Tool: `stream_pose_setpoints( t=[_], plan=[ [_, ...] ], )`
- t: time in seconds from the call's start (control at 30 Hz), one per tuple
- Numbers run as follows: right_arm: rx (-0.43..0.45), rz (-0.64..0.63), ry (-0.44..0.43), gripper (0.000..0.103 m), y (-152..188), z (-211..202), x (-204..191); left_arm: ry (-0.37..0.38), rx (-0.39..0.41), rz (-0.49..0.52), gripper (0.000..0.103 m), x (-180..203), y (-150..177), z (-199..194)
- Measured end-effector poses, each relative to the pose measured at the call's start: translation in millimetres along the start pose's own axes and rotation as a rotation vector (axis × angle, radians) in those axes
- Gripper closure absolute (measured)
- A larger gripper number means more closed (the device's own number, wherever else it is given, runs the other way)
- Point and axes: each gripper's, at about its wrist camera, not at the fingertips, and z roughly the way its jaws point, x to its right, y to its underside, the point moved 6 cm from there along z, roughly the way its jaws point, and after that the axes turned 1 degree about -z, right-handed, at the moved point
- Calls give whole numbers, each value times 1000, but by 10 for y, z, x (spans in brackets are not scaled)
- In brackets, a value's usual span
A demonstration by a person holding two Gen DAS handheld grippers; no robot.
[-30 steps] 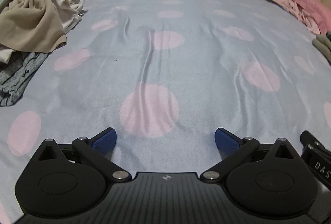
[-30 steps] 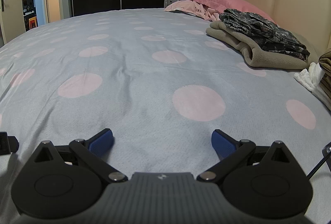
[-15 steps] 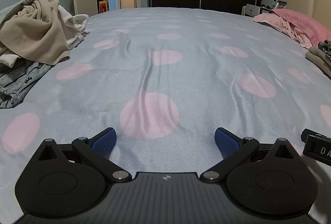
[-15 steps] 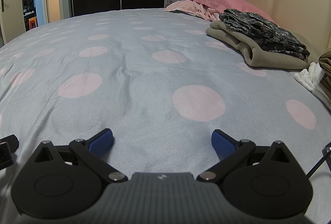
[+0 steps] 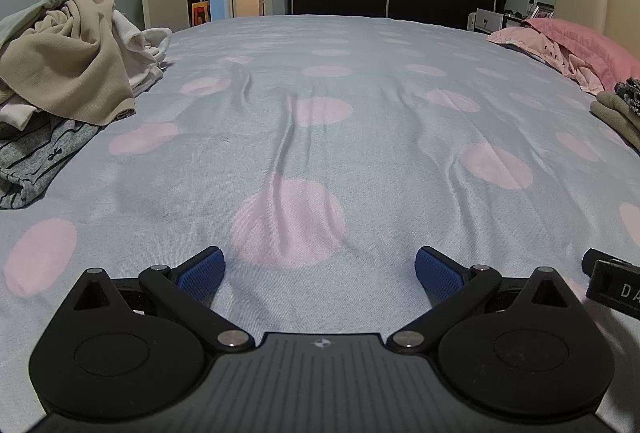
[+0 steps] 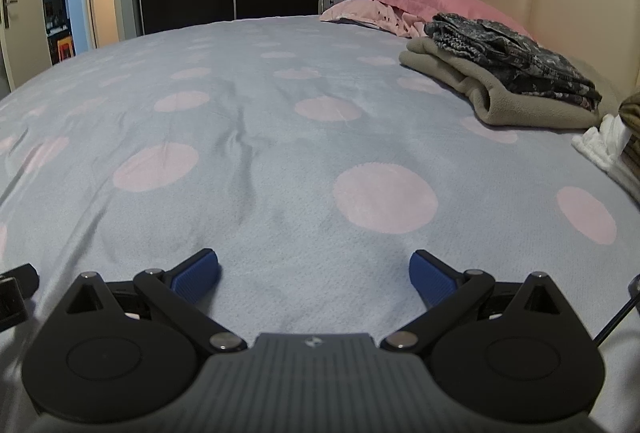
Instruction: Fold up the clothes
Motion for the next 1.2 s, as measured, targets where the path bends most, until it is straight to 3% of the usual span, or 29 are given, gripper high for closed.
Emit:
stream_pose_setpoints(
  t=[1.2],
  plan=[
    [4,-1,4,0,9,-4,-9,-20,4,-6,0,-18,-4,12]
  ],
)
